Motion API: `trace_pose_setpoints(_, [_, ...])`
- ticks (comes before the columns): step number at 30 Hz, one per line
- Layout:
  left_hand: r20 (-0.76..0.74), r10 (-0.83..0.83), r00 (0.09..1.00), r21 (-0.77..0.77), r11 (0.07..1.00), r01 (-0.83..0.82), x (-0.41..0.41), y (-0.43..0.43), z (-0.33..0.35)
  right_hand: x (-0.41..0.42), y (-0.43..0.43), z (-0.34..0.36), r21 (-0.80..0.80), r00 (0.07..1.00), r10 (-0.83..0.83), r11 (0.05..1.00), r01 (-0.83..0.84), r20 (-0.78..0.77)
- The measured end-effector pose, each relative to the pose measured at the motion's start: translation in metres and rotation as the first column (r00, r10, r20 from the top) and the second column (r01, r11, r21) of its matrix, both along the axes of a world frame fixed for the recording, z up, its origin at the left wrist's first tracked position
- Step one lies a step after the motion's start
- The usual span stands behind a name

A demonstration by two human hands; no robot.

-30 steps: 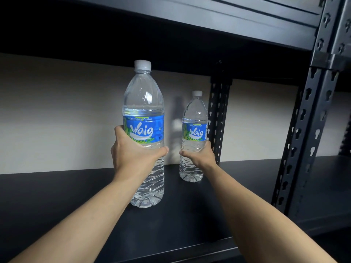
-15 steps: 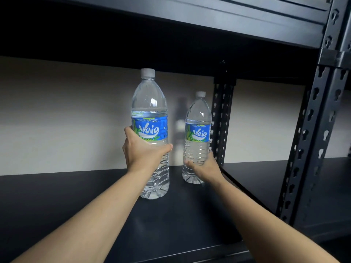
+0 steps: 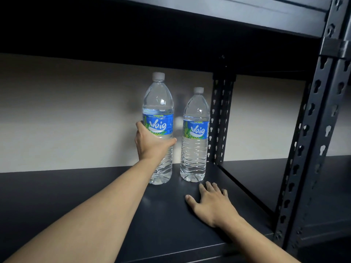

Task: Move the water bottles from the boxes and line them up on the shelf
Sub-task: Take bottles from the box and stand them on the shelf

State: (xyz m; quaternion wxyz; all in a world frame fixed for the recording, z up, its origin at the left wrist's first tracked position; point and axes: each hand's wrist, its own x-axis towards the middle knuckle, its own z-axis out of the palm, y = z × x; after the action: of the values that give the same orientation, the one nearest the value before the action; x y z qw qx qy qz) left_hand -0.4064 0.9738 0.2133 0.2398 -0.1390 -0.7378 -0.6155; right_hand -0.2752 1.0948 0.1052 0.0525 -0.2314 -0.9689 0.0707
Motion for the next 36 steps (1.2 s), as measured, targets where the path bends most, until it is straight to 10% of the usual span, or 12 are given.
trace_pose_setpoints(36, [0.303,-0.216,0.928,-0.050,0.969,0.241,-0.021,-0.014,-0.096,0.003,-0.002,0.006,-0.007,1.000,-0.007,1.000,0.006,-0.016])
